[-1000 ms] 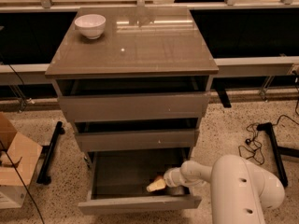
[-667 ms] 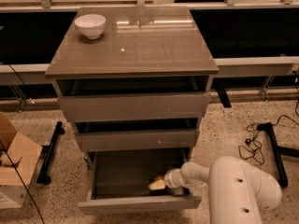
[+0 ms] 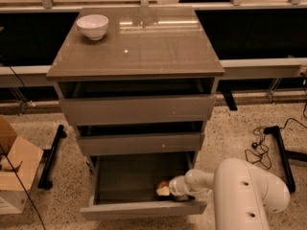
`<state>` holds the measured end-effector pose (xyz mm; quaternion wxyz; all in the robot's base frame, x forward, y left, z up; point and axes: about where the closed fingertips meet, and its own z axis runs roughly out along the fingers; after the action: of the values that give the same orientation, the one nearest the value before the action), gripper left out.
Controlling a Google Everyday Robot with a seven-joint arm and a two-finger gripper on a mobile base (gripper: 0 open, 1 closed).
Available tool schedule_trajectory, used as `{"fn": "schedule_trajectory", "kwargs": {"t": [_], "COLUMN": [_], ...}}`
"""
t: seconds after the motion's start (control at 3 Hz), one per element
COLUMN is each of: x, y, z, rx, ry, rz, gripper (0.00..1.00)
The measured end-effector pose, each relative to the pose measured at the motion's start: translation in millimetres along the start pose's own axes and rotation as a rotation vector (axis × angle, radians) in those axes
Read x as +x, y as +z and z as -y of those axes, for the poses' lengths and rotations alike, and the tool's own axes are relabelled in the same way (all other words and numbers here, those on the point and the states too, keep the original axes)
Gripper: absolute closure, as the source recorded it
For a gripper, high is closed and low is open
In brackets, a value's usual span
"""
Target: Pick apple from bottom drawer and place on counter
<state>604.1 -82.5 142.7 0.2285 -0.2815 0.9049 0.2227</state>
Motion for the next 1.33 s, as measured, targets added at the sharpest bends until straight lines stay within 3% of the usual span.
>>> {"fn": "schedule_trajectory", "kwargs": {"t": [0.33, 0.67, 1.0, 1.33], "x": [-5.8, -30.0, -68.9, -108.4], "y": [-10.3, -36.3, -96.4, -185.7], "z": [-9.7, -15.4, -15.0, -36.4], "rx": [-0.001, -0.051, -0.124, -0.213], "ry": [-0.004, 0.008, -0.030, -0.138], "rz": [0.022, 0.106, 0.208, 0.276], "gripper": [0.83, 1.00, 1.00, 1.00]}}
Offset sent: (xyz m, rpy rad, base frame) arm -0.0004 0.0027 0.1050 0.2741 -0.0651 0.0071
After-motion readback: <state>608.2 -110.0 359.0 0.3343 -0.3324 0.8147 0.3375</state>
